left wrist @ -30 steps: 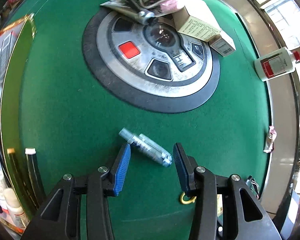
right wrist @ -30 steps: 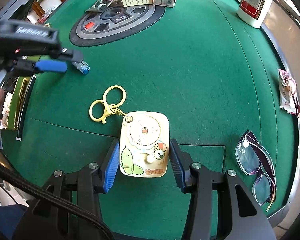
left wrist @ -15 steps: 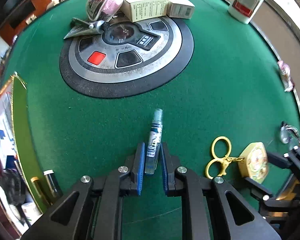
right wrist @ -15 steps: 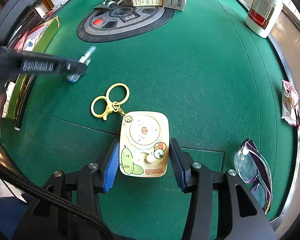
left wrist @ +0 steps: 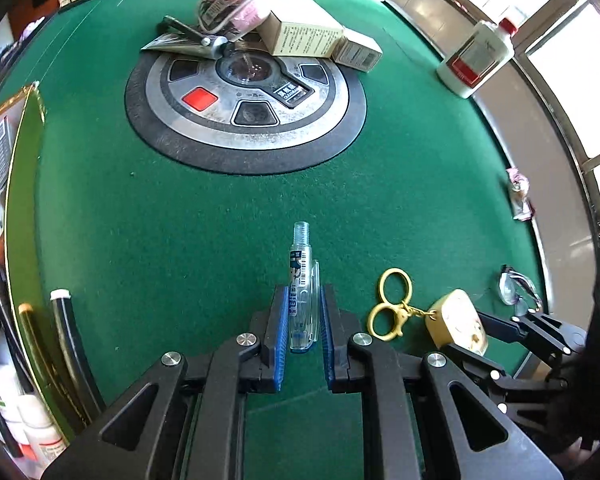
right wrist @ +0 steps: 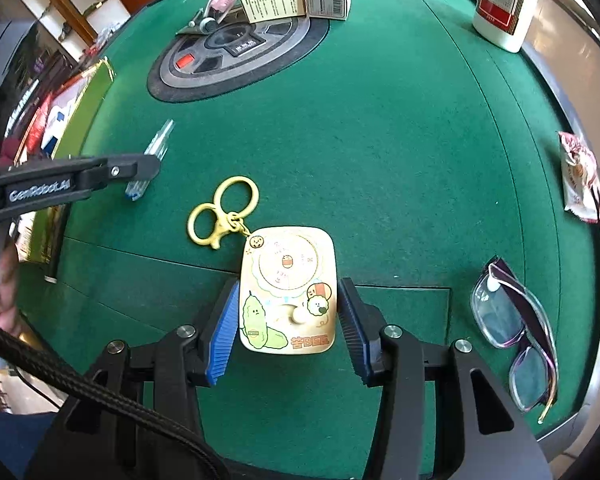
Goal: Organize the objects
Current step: 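Carry pen and keychain pouch into the white box and open both grippers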
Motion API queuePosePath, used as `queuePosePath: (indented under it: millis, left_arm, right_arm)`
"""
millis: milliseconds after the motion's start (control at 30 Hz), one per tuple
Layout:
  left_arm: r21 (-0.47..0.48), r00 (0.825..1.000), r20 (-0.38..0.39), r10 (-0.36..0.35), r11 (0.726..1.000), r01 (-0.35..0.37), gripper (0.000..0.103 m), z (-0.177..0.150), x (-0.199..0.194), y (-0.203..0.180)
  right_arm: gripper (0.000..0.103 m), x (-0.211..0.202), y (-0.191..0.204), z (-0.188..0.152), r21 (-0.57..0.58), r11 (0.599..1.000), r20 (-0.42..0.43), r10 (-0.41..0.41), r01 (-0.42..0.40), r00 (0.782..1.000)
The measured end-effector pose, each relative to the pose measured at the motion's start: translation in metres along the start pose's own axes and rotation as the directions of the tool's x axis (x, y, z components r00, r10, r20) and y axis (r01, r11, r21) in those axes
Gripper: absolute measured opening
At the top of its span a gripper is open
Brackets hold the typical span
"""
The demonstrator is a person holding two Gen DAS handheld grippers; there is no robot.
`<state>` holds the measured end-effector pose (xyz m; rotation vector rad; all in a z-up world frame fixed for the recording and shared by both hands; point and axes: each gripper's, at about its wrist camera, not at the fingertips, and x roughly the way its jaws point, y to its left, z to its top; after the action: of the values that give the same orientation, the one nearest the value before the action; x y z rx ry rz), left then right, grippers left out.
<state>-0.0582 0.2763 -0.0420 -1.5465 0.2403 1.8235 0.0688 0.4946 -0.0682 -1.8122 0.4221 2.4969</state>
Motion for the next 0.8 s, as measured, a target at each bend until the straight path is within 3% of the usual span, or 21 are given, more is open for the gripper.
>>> queuePosePath:
  millis: [233, 500, 800]
  left_arm:
    - [-0.019, 0.999, 0.031, -0.035, 0.999, 0.036, 0.012, -0.003, -0.015, 0.023]
    - [-0.067, 0.991, 0.119, -0.066, 0.995, 0.075, 0.012, -0.005, -0.059, 0.056]
    - [-0.155, 0.973, 0.226, -0.044, 0.985, 0.080, 0.012, -0.017, -0.116, 0.118]
  right_arm:
    - [0.046, -0.002, 0.023, 0.020, 0.006, 0.999, 0.030, 0.042, -0.042, 0.999]
    - [0.046, -0.013, 0.060, 0.041, -0.049, 0.996, 0.063, 0.074, -0.071, 0.995]
    - [0.046, -0.026, 0.137, 0.069, -0.193, 0.973, 0.083, 0.141, -0.123, 0.986]
